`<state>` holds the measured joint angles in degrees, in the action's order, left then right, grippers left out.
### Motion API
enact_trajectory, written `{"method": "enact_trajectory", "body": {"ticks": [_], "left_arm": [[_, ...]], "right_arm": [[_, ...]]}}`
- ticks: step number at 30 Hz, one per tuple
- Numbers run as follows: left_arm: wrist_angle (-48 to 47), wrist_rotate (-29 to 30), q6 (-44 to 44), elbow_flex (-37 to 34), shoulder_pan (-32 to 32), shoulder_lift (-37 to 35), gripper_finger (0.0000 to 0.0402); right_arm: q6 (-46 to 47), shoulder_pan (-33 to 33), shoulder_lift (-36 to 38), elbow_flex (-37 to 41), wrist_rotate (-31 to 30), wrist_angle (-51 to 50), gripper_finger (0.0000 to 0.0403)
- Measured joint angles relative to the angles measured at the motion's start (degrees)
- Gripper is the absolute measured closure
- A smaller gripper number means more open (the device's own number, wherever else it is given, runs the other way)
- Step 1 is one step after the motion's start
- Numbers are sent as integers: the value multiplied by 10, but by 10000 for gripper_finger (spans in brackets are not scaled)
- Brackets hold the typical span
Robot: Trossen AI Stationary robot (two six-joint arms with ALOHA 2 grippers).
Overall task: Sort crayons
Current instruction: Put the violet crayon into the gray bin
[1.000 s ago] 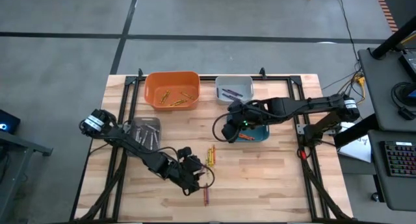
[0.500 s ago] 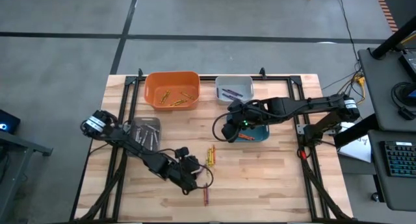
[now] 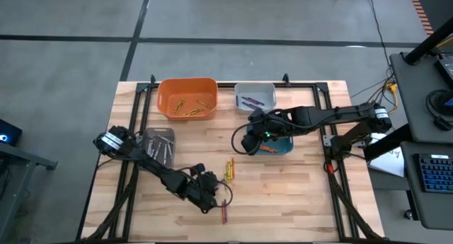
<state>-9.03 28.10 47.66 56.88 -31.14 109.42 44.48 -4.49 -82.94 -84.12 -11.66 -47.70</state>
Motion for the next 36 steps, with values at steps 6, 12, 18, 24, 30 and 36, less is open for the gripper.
{"method": "enact_trajectory", "body": {"ticks": [6,12,18,24,30,36], "left_arm": [[-26,2,16,3,-1,5,290],[-56,2,30,3,-3,4,338],[-68,-8,30,2,-3,-3,394],[-145,-26,28,-2,-3,-39,398],[-244,-18,-5,-3,-3,-113,400],[-276,37,-46,-3,5,-235,401]], "right_arm": [[1,0,0,0,0,0,280],[1,0,0,0,0,0,280],[0,-3,0,0,0,0,280],[-4,-6,0,0,-4,1,283],[-7,-12,0,0,-4,6,282],[-39,-13,0,0,-6,56,278]]}}
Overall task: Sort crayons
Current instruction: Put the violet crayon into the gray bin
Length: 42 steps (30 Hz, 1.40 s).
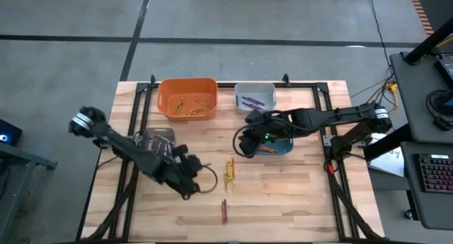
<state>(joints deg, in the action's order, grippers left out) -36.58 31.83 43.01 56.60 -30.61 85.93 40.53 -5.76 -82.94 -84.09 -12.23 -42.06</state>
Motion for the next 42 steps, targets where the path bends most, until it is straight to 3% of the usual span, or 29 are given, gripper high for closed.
{"method": "enact_trajectory", "body": {"ticks": [7,13,17,22,36,42], "left_arm": [[45,126,-21,7,5,-178,401],[213,176,-168,7,5,-265,401],[346,179,-289,7,5,-266,401],[471,199,-393,7,7,-245,401],[611,202,-416,7,38,-166,402],[628,201,-428,7,39,-159,400]], "right_arm": [[-99,-6,0,0,3,165,276],[-254,-26,-5,0,6,374,270],[-292,-26,-15,0,6,480,268],[-305,-21,-26,0,7,524,267],[-307,-19,-49,0,21,588,269],[-310,-17,-50,0,17,590,301]]}}
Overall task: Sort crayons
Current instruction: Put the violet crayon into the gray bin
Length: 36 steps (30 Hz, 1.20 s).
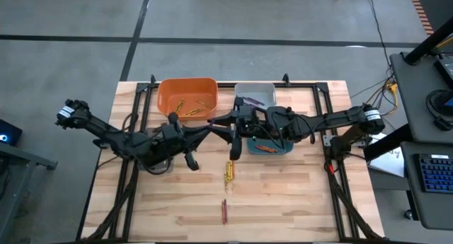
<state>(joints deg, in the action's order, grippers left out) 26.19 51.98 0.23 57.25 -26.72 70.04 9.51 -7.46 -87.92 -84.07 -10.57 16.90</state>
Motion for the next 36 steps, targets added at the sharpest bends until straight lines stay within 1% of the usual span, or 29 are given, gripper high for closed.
{"method": "enact_trajectory", "body": {"ticks": [4,6,12,14,16,19,21,22,24,26,27,29,32,36], "left_arm": [[0,2,-3,0,0,-2,387],[-1,15,1,0,0,-2,378],[0,28,13,0,0,-5,336],[-1,34,13,0,0,-8,318],[-2,58,13,0,0,-12,300],[-11,90,12,0,0,-24,279],[-19,91,12,0,0,-32,269],[-22,91,11,0,0,-35,266],[-22,91,10,0,1,-41,262],[-22,91,7,0,2,-43,261],[-22,91,6,0,2,-44,260],[-22,91,6,0,2,-43,260],[-22,92,7,0,4,-39,260],[-22,95,18,0,6,-36,260]], "right_arm": [[-4,1,0,0,-1,1,353],[-4,3,0,0,-1,1,380],[-3,15,7,0,1,-13,385],[-6,25,16,0,3,-43,385],[-3,43,28,0,3,-94,386],[13,89,46,0,0,-218,386],[13,128,49,-1,-10,-321,386],[13,148,47,-1,-28,-381,386],[5,189,34,3,-87,-479,387],[3,233,16,13,-140,-546,387],[2,258,7,18,-151,-565,387],[-2,305,-11,30,-143,-564,387],[-5,363,-39,44,-97,-555,387],[-11,402,-82,47,-53,-555,387]]}}
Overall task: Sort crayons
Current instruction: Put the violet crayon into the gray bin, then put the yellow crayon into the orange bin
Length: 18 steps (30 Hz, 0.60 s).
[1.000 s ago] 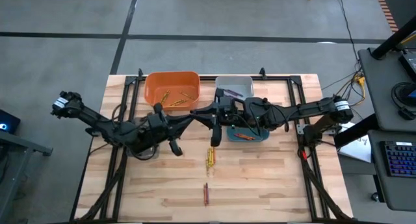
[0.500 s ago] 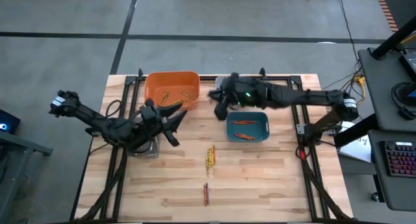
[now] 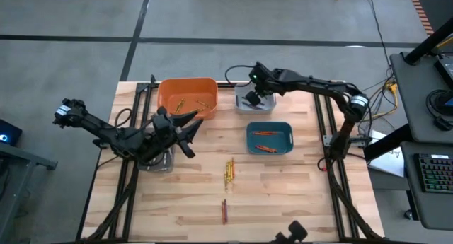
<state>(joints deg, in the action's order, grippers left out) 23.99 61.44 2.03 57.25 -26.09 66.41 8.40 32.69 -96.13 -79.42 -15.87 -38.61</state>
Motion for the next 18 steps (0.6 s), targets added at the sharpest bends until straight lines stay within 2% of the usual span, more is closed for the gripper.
{"method": "enact_trajectory", "body": {"ticks": [4,8,12,18], "left_arm": [[0,31,4,0,0,0,260],[-1,57,4,0,0,0,260],[-1,58,4,0,0,0,260],[-6,62,4,0,0,1,260]], "right_arm": [[-21,7,-25,0,0,1,386],[-26,6,-35,0,16,14,368],[-31,6,-34,0,43,42,351],[-31,6,-25,0,62,43,346]]}}
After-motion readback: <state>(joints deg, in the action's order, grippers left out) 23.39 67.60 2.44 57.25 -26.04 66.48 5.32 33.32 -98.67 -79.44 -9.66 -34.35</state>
